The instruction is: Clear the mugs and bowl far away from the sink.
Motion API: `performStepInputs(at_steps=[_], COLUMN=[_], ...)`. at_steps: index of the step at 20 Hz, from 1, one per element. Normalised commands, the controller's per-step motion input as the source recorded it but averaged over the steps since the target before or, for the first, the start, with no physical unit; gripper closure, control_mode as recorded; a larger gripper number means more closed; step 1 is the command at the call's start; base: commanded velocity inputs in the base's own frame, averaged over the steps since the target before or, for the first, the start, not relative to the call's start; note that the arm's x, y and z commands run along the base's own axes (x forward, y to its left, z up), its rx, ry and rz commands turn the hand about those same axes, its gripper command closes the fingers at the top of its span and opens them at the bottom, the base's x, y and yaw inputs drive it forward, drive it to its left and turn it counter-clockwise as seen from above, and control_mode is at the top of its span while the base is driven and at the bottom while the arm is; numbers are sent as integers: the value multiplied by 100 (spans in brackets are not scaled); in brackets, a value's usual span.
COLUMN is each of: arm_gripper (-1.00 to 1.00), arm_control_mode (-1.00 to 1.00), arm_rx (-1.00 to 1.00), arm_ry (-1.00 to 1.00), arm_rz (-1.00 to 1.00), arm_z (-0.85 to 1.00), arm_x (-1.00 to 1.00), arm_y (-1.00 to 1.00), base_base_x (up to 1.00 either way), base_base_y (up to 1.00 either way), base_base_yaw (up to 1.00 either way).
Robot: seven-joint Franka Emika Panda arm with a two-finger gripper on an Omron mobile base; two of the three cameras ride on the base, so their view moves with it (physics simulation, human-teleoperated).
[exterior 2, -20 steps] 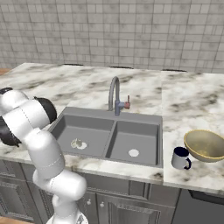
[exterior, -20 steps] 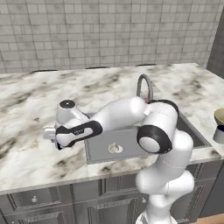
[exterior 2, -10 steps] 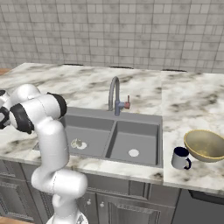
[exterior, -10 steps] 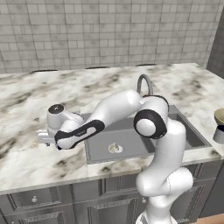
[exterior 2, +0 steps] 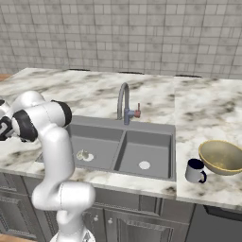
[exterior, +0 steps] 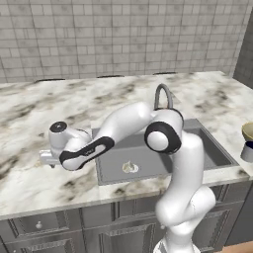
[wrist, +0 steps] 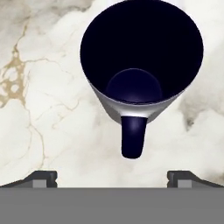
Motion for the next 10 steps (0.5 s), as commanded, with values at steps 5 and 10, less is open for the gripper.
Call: performStepInputs(at_steps=[5,10], arm_gripper=[-100,-100], arm_control_mode=[-100,-100], arm_rx=[0,0], arm_ry=[0,0], arm_rz=[0,0], arm_z=[-22,-5], arm_x=[25,29], arm_y=[-1,0], base_base_x=[0,0], base_base_y=[0,0], base_base_yaw=[0,0])
